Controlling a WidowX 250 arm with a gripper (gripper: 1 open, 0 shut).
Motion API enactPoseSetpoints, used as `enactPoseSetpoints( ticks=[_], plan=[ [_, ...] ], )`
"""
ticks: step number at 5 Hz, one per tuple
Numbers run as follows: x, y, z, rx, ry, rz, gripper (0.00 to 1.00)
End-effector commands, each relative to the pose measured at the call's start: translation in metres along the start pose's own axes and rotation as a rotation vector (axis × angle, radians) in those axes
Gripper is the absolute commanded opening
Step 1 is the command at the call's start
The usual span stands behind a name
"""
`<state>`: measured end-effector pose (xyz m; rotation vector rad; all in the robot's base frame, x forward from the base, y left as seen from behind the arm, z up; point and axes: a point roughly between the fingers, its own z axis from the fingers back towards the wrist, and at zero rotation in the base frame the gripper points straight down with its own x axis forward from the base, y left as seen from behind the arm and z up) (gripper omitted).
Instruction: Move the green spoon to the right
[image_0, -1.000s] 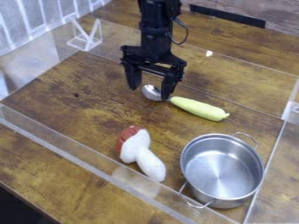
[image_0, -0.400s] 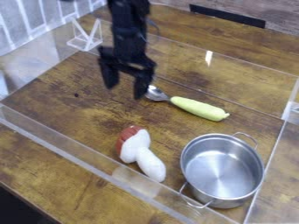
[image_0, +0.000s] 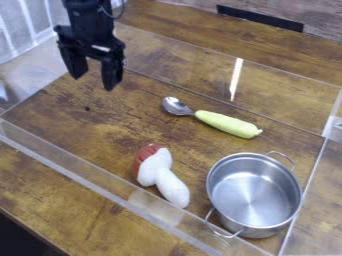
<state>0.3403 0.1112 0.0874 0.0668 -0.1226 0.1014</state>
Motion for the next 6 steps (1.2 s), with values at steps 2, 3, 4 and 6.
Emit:
enactPoseSetpoints(
  ticks=[2, 3, 4, 6],
  plan=[
    [-0.001, -0.008, 0.003, 0.025, -0.016, 0.063, 1.00],
    [0.001, -0.025, -0.002, 0.022, 0.004, 0.054, 1.00],
    [0.005, -0.044, 0.001, 0.020, 0.001, 0.040, 1.00],
    [-0.019, -0.053, 0.008, 0.023, -0.003, 0.022, 1.00]
  ],
)
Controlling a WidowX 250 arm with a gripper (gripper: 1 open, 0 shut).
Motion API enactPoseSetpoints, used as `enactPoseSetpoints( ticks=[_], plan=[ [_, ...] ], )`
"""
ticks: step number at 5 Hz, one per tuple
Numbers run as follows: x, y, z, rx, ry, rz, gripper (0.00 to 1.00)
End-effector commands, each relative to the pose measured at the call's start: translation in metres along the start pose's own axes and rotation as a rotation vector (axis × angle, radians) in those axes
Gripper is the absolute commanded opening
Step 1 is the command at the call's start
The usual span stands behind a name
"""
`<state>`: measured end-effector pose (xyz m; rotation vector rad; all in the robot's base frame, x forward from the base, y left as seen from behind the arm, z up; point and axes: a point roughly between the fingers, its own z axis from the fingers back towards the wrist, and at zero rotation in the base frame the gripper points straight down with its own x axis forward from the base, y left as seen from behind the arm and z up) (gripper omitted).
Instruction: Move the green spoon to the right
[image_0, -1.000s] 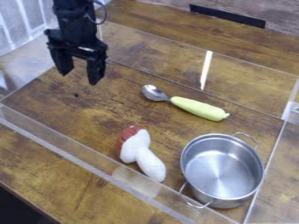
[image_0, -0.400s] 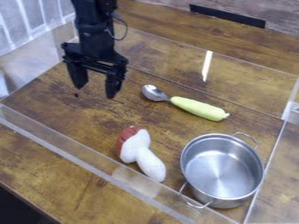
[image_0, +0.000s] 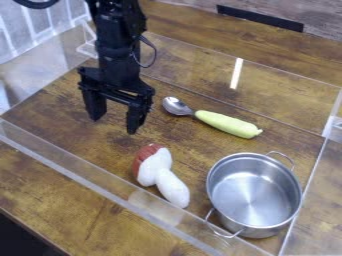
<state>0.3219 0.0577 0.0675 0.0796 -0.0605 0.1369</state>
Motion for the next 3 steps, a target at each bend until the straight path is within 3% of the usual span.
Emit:
enactPoseSetpoints(
  ticks=[1, 2, 3],
  plan=[
    [-0.002, 0.001, 0.010, 0.009, -0.042, -0.020, 1.00],
    [-0.007, 0.001, -0.001, 0.010, -0.023, -0.030, 1.00],
    [-0.016, 0.003, -0.011, 0.015, 0.008, -0.005, 0.00]
  ],
)
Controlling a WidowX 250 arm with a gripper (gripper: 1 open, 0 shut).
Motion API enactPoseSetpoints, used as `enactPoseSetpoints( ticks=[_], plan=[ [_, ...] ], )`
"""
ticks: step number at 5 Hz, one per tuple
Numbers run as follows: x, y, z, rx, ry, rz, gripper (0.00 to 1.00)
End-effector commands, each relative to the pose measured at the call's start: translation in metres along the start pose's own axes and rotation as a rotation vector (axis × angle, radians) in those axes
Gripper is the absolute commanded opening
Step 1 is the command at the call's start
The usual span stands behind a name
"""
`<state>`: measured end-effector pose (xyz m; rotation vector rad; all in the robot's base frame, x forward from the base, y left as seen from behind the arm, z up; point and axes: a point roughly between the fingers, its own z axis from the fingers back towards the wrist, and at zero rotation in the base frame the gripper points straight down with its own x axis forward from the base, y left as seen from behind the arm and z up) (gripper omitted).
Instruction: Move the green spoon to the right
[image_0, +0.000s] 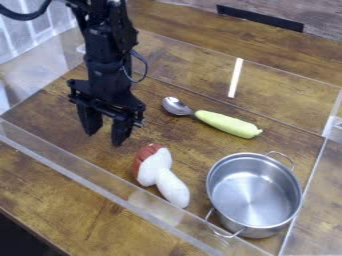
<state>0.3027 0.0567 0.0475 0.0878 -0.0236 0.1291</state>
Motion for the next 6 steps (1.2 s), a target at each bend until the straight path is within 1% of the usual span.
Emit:
enactPoseSetpoints(
  ticks=[1, 2, 3, 5, 6],
  plan=[
    [0.000, 0.010, 0.007, 0.014, -0.023, 0.029, 1.00],
    [-0.003, 0.013, 0.014, 0.018, -0.022, 0.027, 1.00],
    [-0.004, 0.014, 0.013, 0.022, -0.006, 0.024, 1.00],
    [-0.001, 0.009, -0.003, 0.032, 0.038, 0.066, 1.00],
    [0.012, 0.016, 0.000, 0.033, 0.021, 0.088, 1.00]
  ],
)
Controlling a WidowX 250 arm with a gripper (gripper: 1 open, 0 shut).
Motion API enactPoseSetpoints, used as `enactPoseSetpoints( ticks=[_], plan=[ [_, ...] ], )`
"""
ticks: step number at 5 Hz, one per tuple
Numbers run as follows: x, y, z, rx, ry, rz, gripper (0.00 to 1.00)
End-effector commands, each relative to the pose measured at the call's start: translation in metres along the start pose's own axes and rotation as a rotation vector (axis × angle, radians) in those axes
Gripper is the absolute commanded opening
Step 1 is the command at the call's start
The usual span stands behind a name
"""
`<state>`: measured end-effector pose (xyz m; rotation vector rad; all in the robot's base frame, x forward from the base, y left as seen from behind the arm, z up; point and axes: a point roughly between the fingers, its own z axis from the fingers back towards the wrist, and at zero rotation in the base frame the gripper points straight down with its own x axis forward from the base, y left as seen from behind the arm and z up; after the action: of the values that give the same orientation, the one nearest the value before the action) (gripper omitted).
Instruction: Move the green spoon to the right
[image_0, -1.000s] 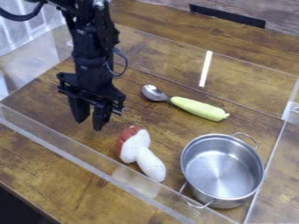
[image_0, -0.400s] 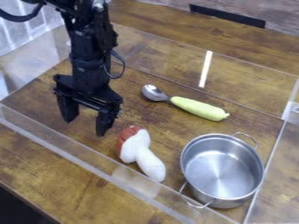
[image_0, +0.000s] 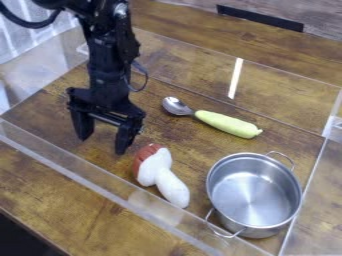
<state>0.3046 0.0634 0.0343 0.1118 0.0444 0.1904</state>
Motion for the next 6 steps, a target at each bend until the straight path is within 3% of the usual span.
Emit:
enactPoseSetpoints(
  ticks=[1, 2, 3, 4, 5, 6],
  plan=[
    [0.028, 0.023, 0.018, 0.001, -0.059, 0.075, 1.00],
    [0.035, 0.005, 0.029, -0.021, -0.047, 0.198, 1.00],
    [0.045, -0.019, 0.043, -0.051, -0.039, 0.386, 1.00],
    [0.047, -0.038, 0.053, -0.094, -0.034, 0.578, 1.00],
    [0.044, -0.047, 0.060, -0.117, -0.030, 0.741, 1.00],
    [0.054, -0.053, 0.064, -0.136, -0.023, 0.816, 1.00]
  ],
)
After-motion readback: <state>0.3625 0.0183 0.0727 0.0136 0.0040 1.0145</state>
